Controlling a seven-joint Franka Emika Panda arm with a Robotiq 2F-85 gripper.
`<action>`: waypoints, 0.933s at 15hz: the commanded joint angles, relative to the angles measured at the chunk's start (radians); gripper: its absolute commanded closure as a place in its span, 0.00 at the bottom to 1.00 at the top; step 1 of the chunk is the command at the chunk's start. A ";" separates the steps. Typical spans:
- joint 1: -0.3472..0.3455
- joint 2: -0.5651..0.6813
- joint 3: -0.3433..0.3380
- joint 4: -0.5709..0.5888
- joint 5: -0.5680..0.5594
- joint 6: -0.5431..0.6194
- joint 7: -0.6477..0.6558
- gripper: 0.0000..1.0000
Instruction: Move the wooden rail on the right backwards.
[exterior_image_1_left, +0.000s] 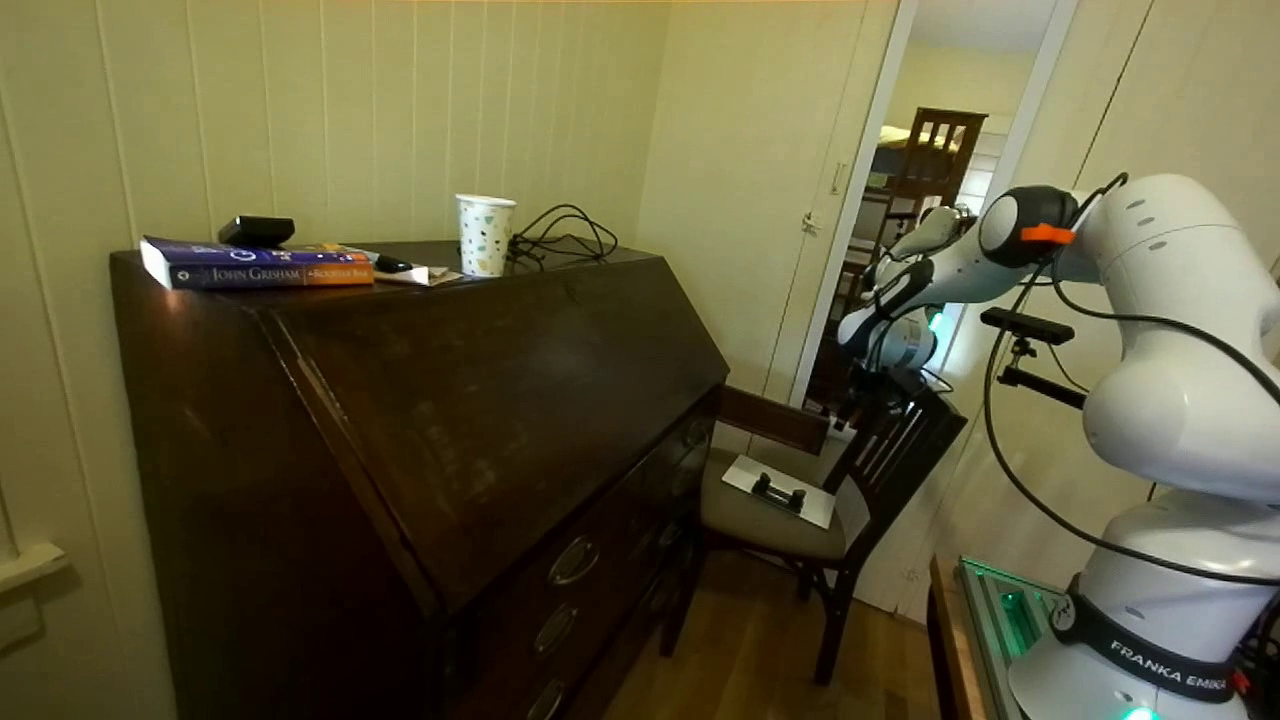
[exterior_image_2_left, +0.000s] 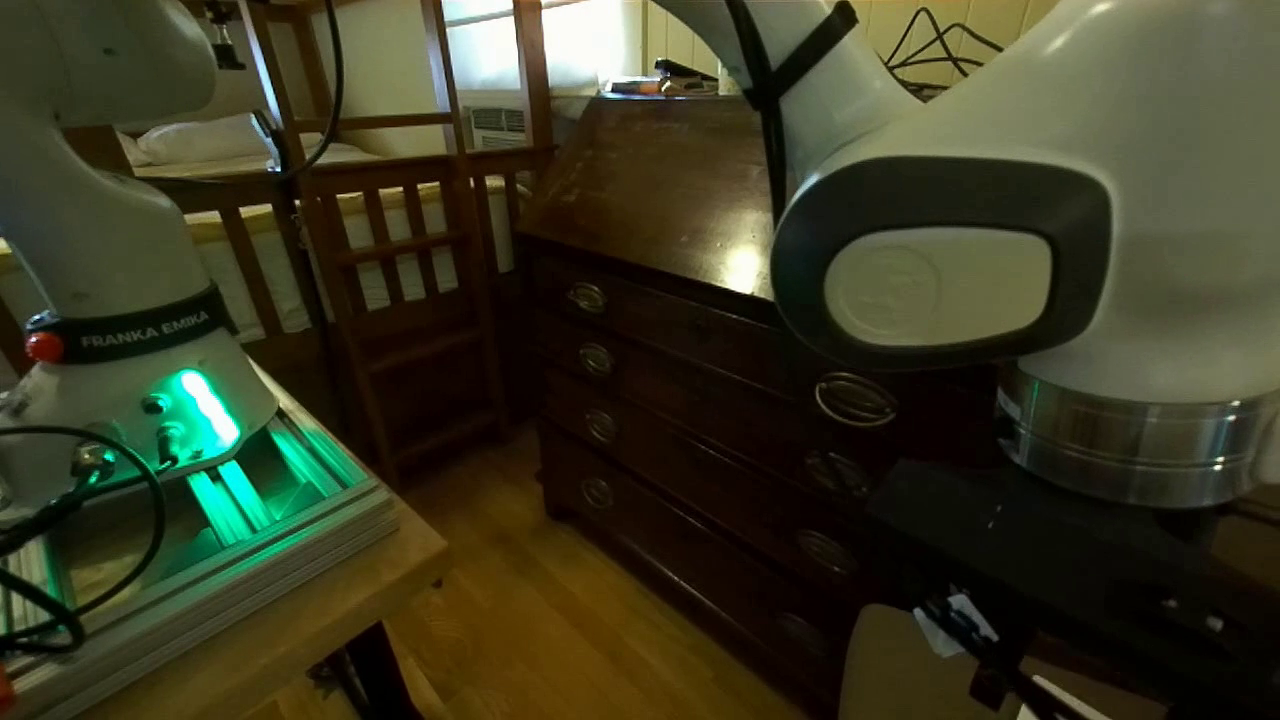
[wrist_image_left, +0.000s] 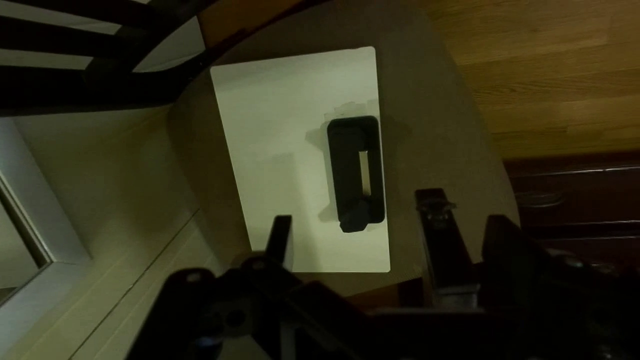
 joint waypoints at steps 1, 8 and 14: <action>-0.022 -0.090 0.009 -0.128 0.003 0.013 -0.041 0.32; -0.048 -0.205 -0.001 -0.286 0.023 0.036 -0.052 0.83; -0.034 -0.203 0.012 -0.300 0.025 0.054 -0.040 1.00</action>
